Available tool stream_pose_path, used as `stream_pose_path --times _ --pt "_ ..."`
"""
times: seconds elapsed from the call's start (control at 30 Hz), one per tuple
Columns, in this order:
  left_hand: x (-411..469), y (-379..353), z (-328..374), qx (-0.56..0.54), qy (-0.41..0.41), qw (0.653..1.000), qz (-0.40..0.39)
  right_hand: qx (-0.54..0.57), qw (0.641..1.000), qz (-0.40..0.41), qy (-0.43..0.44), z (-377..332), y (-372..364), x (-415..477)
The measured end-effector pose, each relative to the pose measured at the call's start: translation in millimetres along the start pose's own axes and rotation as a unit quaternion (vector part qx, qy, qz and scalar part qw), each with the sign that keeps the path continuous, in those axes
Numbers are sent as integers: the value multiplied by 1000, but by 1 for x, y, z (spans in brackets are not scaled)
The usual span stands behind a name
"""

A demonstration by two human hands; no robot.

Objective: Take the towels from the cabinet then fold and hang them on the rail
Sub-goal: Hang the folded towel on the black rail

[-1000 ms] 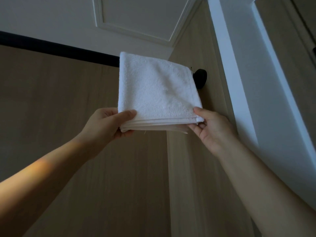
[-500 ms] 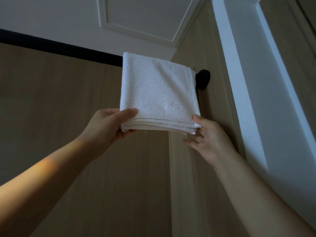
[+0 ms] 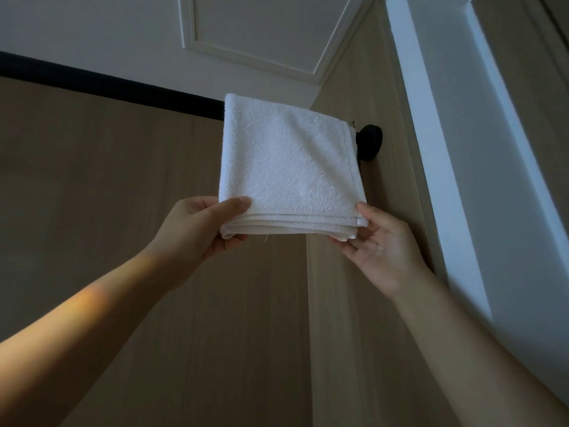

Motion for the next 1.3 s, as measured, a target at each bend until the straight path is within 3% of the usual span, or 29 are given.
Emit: stream_pose_path --times 0.17,0.3,0.43,0.53,0.8,1.07,1.17,1.3 --pt "-6 16 5 202 -73 971 107 -136 988 45 50 -11 7 -1" --pt "-8 17 -4 184 -90 970 129 -181 975 104 81 -12 11 -2" --pt "4 29 -21 32 -44 991 120 -170 976 110 77 -8 13 3" --pt "10 25 -22 52 -36 996 67 -161 978 117 61 -5 15 3" --pt "10 2 -14 102 -60 989 84 -125 953 247 120 -14 27 -12" --pt "5 6 -10 111 -40 990 81 -161 956 217 115 -17 15 -17" --pt "-2 6 -3 146 -38 985 81 -221 946 207 117 -21 12 -25" --pt "-19 5 6 200 -26 978 44 -345 920 179 54 -5 23 -52"
Point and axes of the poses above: each hand's wrist, its own x-axis towards the middle knuckle, its own y-axis out of the back of the hand, z = x × y, the point moved 10 cm from there along x, towards the middle knuckle, and after that the axes turned 2 degrees about -z, right-handed, at the moved point
